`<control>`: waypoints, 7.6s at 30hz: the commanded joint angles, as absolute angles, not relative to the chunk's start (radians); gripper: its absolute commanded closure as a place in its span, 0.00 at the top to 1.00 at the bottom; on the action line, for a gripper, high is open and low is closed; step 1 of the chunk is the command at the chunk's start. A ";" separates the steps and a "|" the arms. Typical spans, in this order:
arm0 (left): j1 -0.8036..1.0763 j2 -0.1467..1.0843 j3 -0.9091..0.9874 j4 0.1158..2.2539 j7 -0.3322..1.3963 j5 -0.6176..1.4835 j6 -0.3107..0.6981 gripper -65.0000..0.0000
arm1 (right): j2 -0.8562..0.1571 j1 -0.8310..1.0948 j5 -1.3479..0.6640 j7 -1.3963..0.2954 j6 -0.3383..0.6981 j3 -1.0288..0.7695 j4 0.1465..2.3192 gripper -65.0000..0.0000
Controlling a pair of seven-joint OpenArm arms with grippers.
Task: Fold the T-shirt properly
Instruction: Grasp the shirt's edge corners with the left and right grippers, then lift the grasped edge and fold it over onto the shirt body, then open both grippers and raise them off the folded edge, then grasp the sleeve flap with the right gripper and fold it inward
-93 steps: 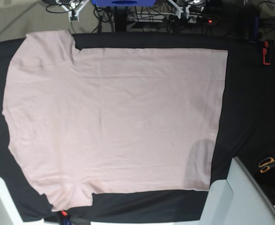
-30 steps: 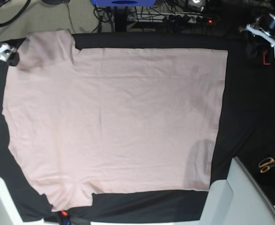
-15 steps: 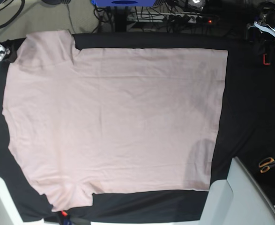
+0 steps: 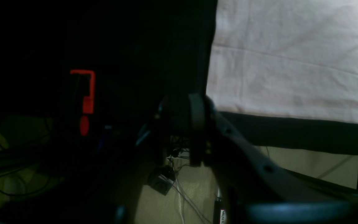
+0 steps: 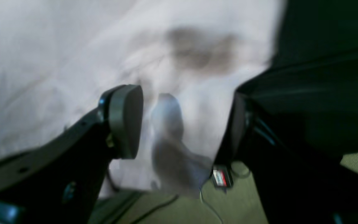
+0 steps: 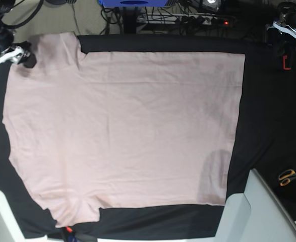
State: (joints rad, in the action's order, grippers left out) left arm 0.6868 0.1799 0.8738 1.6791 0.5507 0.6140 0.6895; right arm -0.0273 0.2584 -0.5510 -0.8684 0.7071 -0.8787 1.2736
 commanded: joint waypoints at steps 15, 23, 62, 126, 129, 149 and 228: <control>0.598 0.170 0.877 1.584 0.535 0.634 0.698 0.20 | 0.024 0.292 -0.504 -0.967 0.698 -0.866 1.287 0.02; 0.561 0.177 0.878 1.376 0.533 0.774 0.698 0.72 | 0.024 0.294 -0.503 -0.967 0.698 -0.866 1.287 0.01; 0.377 0.116 0.653 1.115 0.530 0.674 0.698 0.28 | 0.012 0.294 -0.498 -0.967 0.698 -0.866 1.282 0.01; -0.004 0.163 0.555 1.395 0.773 0.674 0.441 0.00 | -0.282 -0.260 -0.496 -1.069 0.698 -0.716 1.027 0.01; -0.041 0.165 0.538 1.340 0.769 0.674 0.441 0.00 | -0.288 -0.286 -0.496 -1.038 0.698 -0.716 0.986 0.01; -0.185 0.145 0.515 1.101 0.694 0.503 0.441 0.00 | -0.288 -0.352 -0.496 -0.765 0.698 -0.596 0.777 0.01; 0.325 0.186 0.823 1.481 0.616 0.441 0.698 0.96 | 0.105 -0.071 -0.504 -0.960 0.698 -0.924 1.153 0.09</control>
